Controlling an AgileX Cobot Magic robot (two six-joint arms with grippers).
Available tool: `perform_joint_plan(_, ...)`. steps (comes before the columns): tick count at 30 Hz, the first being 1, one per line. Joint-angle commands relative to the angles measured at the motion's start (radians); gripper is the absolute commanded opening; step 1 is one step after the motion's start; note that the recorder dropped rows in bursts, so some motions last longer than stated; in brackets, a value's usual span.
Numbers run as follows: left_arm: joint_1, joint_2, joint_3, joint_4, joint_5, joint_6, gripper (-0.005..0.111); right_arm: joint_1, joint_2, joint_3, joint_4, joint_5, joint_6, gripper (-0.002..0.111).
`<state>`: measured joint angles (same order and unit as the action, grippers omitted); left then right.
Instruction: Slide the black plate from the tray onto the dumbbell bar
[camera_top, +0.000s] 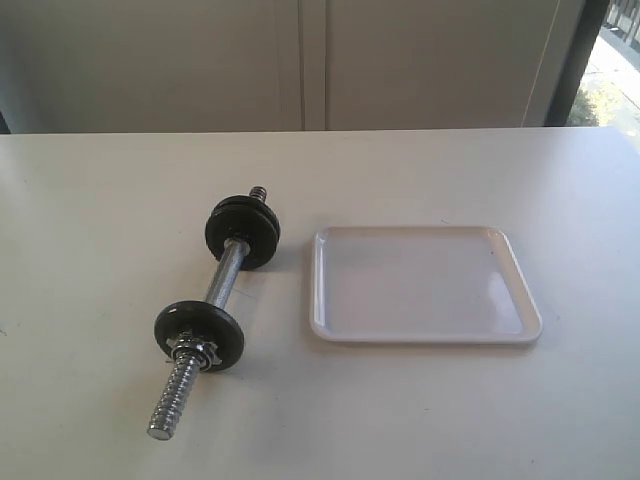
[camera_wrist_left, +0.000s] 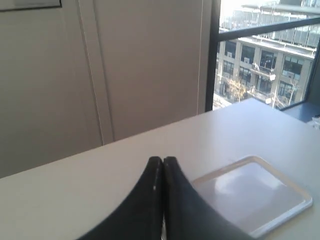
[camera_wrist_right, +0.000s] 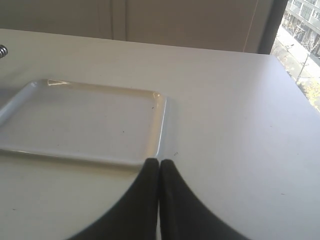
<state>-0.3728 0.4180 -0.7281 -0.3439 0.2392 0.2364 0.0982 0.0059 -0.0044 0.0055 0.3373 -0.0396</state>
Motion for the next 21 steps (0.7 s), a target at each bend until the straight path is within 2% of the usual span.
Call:
perform_joint_plan(1, 0.075, -0.068, 0.017, -0.02, -0.03, -0.039, 0.0, 0.002, -0.006, 0.004, 0.002, -0.003, -0.008, 0.0)
perform_joint_plan(7, 0.173, -0.182, 0.103, -0.021, -0.036, -0.054, 0.0, 0.002, -0.006, 0.004, 0.002, -0.003, -0.008, 0.0)
perform_joint_plan(16, 0.213, -0.418, 0.304, -0.021, -0.06, -0.054, 0.0, 0.002, -0.006, 0.004, 0.002, -0.003, -0.008, 0.0)
perform_joint_plan(21, 0.213, -0.418, 0.385, -0.021, -0.148, -0.079, 0.0, 0.002, -0.006, 0.004, 0.002, -0.001, -0.008, 0.0)
